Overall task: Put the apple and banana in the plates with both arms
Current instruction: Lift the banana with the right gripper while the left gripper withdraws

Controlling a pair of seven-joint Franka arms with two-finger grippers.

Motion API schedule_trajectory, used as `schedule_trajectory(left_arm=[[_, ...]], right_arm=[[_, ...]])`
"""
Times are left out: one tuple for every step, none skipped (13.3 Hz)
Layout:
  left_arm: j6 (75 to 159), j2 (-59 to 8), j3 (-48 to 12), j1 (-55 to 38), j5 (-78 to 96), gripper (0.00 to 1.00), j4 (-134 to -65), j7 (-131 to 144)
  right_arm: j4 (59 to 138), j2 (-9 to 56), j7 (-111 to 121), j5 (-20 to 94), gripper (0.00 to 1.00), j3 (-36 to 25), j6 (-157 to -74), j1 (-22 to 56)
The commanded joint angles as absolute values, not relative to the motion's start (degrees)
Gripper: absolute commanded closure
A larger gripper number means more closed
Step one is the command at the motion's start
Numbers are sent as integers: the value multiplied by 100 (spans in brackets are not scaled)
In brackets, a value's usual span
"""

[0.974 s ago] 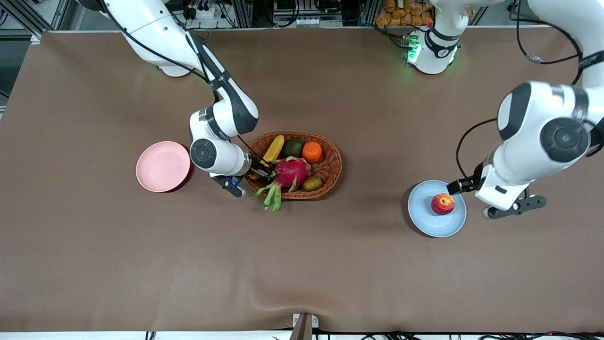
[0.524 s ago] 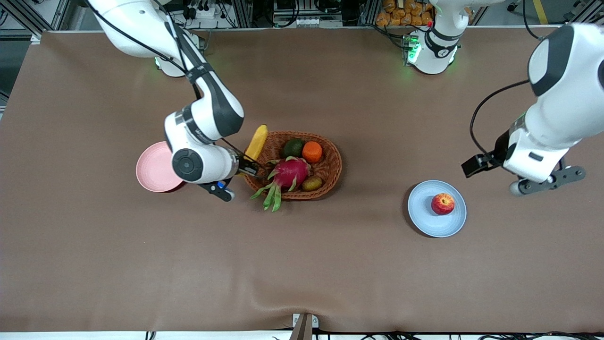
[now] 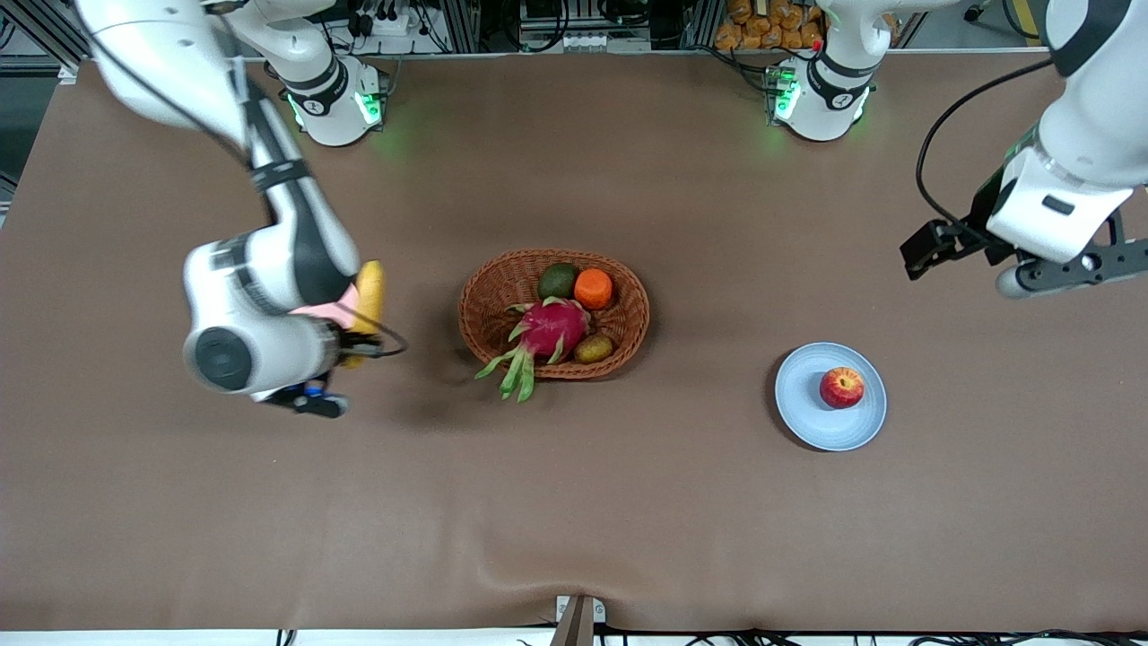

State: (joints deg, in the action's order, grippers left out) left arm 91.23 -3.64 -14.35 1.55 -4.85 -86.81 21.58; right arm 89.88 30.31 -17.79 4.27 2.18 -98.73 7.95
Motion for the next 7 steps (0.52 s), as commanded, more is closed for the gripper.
schedule_trajectory(left_arm=[[8965, -211, -1468, 202, -396, 0, -8719, 1978], [8965, -185, -1459, 211, -361, 0, -8710, 1969], [8965, -185, -1433, 228, -308, 0, -8701, 1969], [8965, -185, -1398, 237, -299, 0, -8701, 1960], [8956, -176, -1371, 263, -299, 0, -8701, 1951], [8947, -184, -1362, 281, -299, 0, -8701, 1925], [8947, -176, -1362, 299, -308, 0, -8692, 1925]], right_arm=[[9393, 2927, -977, 247, 100, 343, -10018, 203], [9639, 2883, -897, 124, 100, 343, -10281, 19], [9894, 2865, -740, 80, 100, 343, -10562, -43], [10105, 2874, -651, 79, 100, 343, -10860, -105], [10299, 2918, -642, 79, 100, 343, -11142, -210], [10553, 2918, -642, 79, 100, 351, -11423, -211], [10791, 2909, -642, 79, 100, 352, -11626, -202]])
